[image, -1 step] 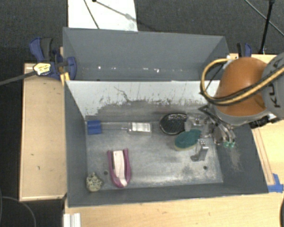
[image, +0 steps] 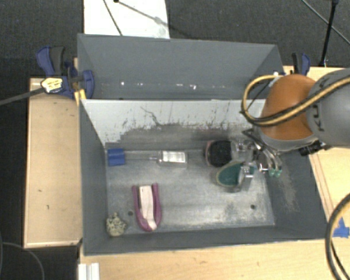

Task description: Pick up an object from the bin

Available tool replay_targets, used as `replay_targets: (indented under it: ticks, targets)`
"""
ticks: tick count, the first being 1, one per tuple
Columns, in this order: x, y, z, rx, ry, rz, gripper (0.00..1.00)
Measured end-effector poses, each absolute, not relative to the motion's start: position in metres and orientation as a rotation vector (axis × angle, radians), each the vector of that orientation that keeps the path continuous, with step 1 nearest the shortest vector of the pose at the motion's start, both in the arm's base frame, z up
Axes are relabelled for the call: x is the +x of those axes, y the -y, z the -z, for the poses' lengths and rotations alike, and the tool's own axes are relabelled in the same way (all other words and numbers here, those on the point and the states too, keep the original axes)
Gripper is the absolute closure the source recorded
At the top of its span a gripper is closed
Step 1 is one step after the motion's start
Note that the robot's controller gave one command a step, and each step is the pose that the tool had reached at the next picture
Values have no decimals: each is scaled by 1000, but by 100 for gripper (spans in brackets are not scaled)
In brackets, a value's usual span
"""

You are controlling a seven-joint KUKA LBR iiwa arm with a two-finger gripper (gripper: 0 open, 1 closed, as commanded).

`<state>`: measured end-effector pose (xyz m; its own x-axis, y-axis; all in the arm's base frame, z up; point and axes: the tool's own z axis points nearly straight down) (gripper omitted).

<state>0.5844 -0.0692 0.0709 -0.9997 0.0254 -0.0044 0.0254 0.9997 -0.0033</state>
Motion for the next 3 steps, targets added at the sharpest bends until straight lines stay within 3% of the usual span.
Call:
replay_targets:
  ticks: [1, 2, 3]
  targets:
    - [586, 68, -75, 36, -3131, 5, 100]
    - [592, 102, -123, -85, -3132, -5, 100]
    - [594, 95, -227, -77, -3128, 3, 100]
